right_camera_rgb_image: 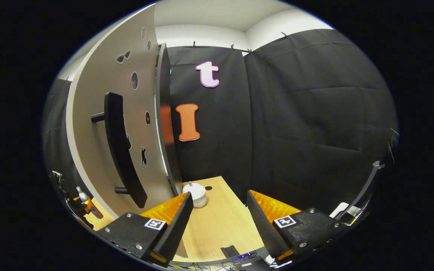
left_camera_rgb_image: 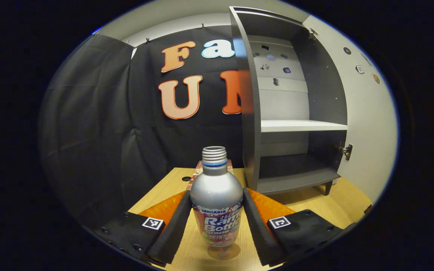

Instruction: Open the cabinet door with the right hand, grasp the bottle in the cabinet with the left hand and place it on the coaster, then close the cabinet door with the right hand.

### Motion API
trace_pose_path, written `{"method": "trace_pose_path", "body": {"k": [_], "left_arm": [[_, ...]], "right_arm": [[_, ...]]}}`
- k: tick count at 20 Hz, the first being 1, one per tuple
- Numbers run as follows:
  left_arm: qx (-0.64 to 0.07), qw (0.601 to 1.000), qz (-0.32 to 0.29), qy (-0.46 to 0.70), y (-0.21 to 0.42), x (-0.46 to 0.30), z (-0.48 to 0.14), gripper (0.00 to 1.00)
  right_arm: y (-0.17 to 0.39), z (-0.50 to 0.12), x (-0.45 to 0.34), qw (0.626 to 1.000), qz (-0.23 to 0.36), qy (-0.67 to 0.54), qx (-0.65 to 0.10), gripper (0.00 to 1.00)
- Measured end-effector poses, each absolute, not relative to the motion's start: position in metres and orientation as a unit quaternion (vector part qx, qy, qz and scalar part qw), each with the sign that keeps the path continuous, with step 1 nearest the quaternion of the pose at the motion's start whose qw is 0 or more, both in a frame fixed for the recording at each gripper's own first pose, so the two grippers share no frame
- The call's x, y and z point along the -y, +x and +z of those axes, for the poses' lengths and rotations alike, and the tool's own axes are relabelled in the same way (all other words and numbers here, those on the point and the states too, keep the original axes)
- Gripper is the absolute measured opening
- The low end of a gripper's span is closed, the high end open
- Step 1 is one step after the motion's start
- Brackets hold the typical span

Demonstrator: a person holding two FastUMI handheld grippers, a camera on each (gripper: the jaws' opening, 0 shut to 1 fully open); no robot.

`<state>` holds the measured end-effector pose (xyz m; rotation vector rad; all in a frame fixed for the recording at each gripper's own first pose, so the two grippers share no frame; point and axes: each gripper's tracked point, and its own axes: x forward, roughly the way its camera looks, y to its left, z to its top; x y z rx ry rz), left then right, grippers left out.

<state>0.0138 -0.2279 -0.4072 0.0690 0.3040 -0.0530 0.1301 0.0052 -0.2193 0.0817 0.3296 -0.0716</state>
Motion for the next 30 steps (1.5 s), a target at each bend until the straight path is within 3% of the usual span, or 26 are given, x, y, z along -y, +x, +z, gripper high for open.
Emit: {"method": "trace_pose_path", "body": {"k": [17, 30], "left_arm": [[-0.206, 0.979, 0.002, -0.004, 0.011, 0.211, -0.516, 0.87], [-0.198, 0.980, -0.005, 0.030, -0.001, 0.224, -0.516, 0.87]], "right_arm": [[0.110, -0.230, 0.002, 0.977, -0.073, 0.040, -0.195, 0.89], [0.107, -0.245, 0.003, 0.973, -0.075, 0.056, -0.210, 0.89]]}}
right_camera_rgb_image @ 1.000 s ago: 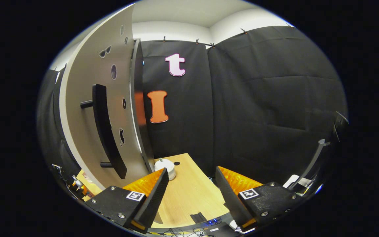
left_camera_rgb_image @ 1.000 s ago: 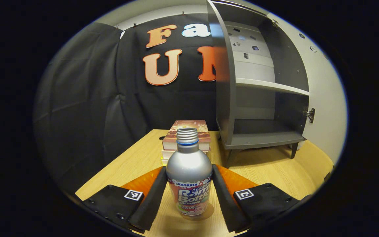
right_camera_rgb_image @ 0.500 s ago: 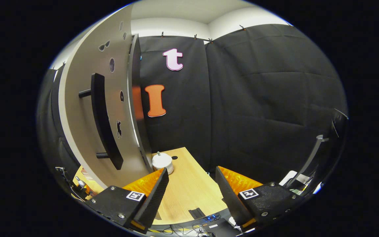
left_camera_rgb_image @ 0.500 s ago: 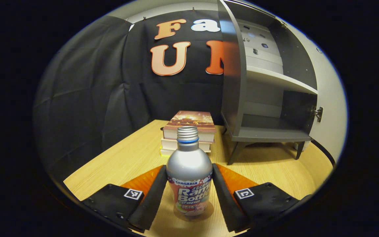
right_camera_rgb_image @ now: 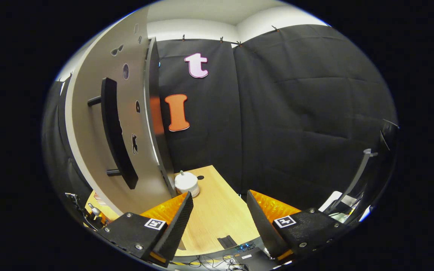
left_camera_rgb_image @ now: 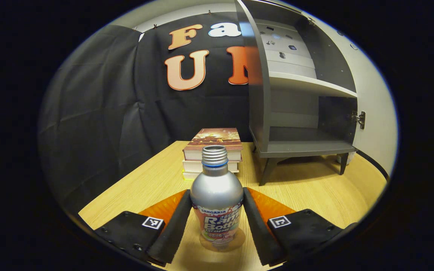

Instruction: Open the cabinet door with the right hand, grasp the bottle in the cabinet with the left hand and place it on the coaster, then close the cabinet door with the right hand.

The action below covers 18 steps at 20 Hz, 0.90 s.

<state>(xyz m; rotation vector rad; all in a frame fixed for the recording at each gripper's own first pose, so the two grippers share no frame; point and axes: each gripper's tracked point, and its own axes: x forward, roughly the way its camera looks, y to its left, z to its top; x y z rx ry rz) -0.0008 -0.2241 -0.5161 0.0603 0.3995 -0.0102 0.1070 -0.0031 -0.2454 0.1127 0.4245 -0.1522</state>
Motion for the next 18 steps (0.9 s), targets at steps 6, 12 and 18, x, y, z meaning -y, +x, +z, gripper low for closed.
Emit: {"method": "trace_pose_path", "body": {"k": [6, 12, 18], "left_arm": [[-0.206, 0.978, -0.001, 0.038, -0.010, 0.222, -0.520, 0.88], [-0.221, 0.974, 0.007, 0.051, -0.016, 0.220, -0.520, 0.92], [-0.210, 0.976, 0.004, 0.064, -0.020, 0.224, -0.492, 0.98]], "right_arm": [[0.117, -0.251, 0.000, 0.972, -0.068, 0.058, -0.218, 0.89], [0.127, -0.256, -0.006, 0.971, -0.056, 0.057, -0.223, 0.89], [0.129, -0.261, -0.005, 0.971, -0.051, 0.062, -0.227, 0.89]]}}
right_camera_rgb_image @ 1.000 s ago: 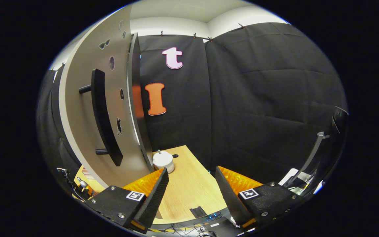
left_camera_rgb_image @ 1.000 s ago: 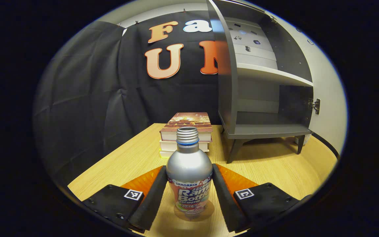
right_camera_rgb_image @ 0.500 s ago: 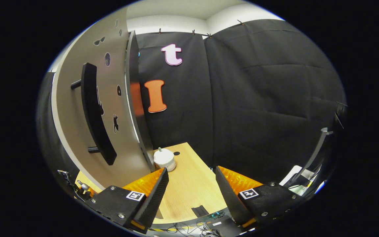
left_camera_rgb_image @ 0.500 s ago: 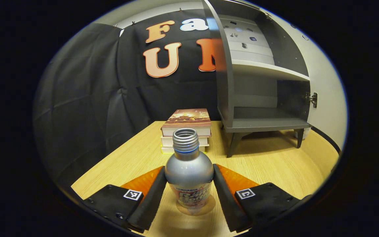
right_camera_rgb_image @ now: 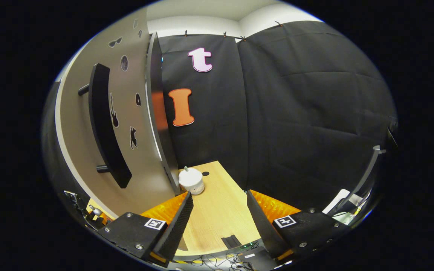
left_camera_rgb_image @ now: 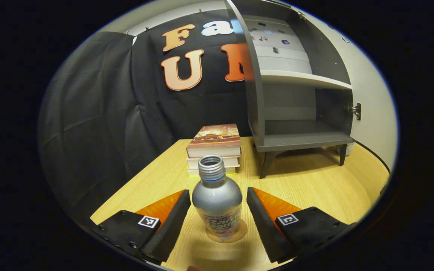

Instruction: Open the cabinet door with the right hand, grasp the bottle in the cabinet with the left hand and place it on the coaster, then close the cabinet door with the right hand.

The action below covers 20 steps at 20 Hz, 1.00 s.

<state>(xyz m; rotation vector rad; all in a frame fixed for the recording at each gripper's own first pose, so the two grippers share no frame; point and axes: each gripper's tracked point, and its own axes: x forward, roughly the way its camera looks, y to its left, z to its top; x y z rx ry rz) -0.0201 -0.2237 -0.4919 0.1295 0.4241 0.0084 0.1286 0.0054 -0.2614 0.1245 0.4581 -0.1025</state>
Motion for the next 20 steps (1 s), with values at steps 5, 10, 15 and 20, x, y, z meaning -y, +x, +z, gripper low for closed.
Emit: {"method": "trace_pose_path", "body": {"k": [5, 10, 15, 20], "left_arm": [[-0.196, 0.979, 0.010, 0.050, -0.021, 0.222, -0.455, 0.98], [-0.173, 0.984, -0.006, 0.050, -0.020, 0.233, -0.392, 0.98], [-0.151, 0.986, -0.010, 0.071, -0.011, 0.237, -0.310, 1.00], [-0.144, 0.988, -0.019, 0.053, -0.006, 0.240, -0.234, 0.98]], "right_arm": [[0.131, -0.268, -0.002, 0.970, -0.049, 0.067, -0.228, 0.89], [0.132, -0.277, 0.000, 0.969, -0.043, 0.070, -0.232, 0.90], [0.134, -0.279, -0.006, 0.971, -0.021, 0.064, -0.231, 0.90], [0.140, -0.275, -0.029, 0.973, 0.023, 0.043, -0.224, 0.96]]}}
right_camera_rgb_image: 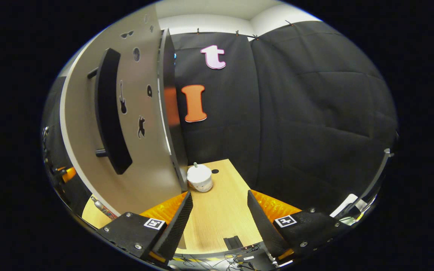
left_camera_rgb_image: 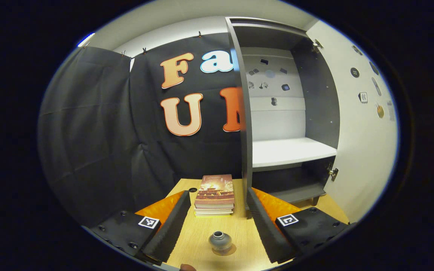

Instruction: Open the cabinet door with the right hand, grasp the bottle in the cabinet with the left hand and place it on the coaster, then close the cabinet door with the right hand.

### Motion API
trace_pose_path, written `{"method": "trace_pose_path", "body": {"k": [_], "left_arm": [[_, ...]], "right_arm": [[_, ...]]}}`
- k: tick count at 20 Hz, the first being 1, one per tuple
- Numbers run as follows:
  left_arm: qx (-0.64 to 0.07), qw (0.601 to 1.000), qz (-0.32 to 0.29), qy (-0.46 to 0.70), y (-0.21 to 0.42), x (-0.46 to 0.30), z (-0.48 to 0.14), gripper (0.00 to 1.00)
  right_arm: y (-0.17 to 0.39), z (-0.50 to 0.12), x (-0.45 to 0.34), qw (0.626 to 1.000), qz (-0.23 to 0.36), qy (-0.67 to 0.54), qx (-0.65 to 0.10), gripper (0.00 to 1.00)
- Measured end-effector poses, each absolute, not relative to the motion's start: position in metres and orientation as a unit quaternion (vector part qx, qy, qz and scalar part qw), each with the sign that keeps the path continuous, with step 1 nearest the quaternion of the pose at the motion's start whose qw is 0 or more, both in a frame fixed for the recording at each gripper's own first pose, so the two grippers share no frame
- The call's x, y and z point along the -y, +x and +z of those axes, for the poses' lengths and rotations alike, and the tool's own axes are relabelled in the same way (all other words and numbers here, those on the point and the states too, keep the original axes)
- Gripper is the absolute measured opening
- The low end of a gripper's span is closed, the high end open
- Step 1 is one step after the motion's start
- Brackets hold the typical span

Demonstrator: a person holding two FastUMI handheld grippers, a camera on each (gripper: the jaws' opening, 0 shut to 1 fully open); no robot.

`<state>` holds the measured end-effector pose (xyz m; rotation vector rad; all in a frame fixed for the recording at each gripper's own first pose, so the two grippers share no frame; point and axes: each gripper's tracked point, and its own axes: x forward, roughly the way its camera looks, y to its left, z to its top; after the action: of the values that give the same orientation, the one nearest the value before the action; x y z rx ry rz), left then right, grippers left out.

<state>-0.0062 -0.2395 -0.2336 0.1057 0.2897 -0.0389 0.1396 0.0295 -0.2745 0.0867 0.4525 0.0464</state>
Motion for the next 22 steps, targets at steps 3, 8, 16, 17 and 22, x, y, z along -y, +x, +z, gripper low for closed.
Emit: {"method": "trace_pose_path", "body": {"k": [3, 8, 16, 17, 22], "left_arm": [[-0.134, 0.990, -0.028, 0.036, -0.007, 0.240, -0.189, 0.98], [-0.100, 0.994, -0.031, 0.036, -0.004, 0.232, -0.127, 0.99], [-0.070, 0.996, -0.050, 0.014, -0.002, 0.227, -0.079, 0.99], [-0.069, 0.996, -0.051, 0.016, -0.002, 0.226, -0.079, 0.99], [-0.069, 0.996, -0.063, 0.013, -0.005, 0.217, -0.079, 0.99]], "right_arm": [[0.142, -0.272, -0.047, 0.974, 0.054, 0.033, -0.217, 0.93], [0.141, -0.276, -0.067, 0.972, 0.084, 0.033, -0.218, 0.93], [0.141, -0.267, -0.083, 0.967, 0.129, 0.027, -0.218, 0.93], [0.140, -0.267, -0.087, 0.965, 0.135, 0.032, -0.220, 0.92], [0.135, -0.264, -0.104, 0.965, 0.139, 0.039, -0.218, 0.89]]}}
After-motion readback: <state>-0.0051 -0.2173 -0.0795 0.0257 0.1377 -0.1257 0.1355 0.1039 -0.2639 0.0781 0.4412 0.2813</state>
